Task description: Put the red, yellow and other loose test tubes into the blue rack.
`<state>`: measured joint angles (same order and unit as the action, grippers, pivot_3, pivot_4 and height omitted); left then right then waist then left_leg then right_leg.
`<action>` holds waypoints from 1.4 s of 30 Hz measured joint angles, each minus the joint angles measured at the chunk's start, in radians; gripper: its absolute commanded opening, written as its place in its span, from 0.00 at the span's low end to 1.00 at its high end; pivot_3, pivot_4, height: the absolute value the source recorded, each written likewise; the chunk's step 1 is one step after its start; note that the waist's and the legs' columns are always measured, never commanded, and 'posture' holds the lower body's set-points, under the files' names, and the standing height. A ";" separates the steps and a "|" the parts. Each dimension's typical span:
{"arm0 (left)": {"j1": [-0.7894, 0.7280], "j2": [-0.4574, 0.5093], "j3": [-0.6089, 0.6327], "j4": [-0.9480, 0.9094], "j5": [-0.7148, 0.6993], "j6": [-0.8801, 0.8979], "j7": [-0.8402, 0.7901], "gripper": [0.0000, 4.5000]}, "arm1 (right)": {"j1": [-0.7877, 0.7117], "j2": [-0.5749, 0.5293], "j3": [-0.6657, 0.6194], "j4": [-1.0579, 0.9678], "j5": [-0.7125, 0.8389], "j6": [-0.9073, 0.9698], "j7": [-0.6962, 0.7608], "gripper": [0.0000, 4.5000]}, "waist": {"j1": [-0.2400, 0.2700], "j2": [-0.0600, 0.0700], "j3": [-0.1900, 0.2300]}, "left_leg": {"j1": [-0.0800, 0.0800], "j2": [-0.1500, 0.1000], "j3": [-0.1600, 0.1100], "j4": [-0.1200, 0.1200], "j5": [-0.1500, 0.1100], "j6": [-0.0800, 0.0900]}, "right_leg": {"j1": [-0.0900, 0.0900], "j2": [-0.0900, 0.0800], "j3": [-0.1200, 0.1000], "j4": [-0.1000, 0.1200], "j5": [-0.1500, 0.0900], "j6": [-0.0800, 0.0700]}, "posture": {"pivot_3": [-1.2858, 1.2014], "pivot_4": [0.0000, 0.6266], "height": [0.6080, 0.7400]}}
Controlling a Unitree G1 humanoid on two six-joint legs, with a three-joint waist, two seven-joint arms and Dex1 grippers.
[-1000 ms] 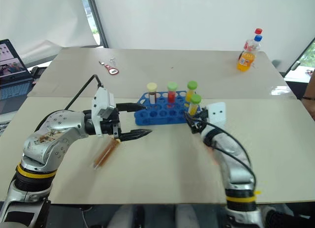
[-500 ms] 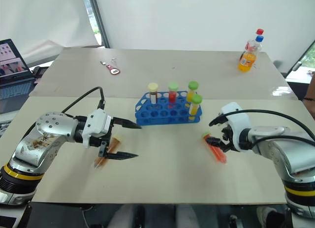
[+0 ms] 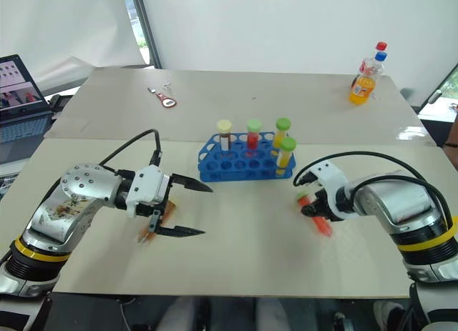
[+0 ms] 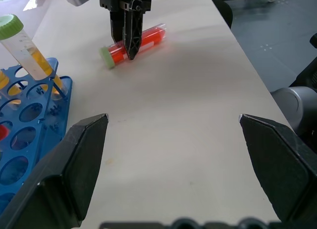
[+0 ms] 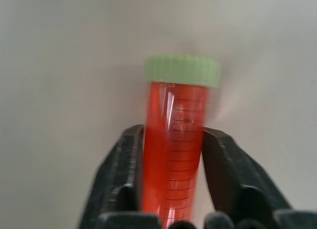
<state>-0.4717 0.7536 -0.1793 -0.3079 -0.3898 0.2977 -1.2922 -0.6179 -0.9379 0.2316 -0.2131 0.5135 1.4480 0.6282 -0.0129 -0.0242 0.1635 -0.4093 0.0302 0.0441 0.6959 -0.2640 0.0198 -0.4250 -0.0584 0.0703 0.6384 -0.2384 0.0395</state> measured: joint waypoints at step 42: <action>0.073 -0.007 0.183 -0.015 -0.120 0.166 0.210 1.00 | 0.126 0.840 -0.218 0.216 -0.373 -1.225 -0.395 0.22 | -0.012 -0.001 0.000 | 0.001 0.000 -0.007 -0.001 0.001 -0.001 | -0.001 0.000 -0.001 0.008 0.001 0.000 | 0.52 0.24 1.00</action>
<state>-0.3982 0.7468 0.0033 -0.3230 -0.5099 0.4636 -1.0822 -0.4915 -0.0981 0.0137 0.0024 0.1403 0.2230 0.2330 -0.0247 -0.0248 0.1635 -0.4087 0.0302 0.0368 0.6951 -0.2635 0.0188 -0.4258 -0.0586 0.0688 0.6461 -0.2375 0.0397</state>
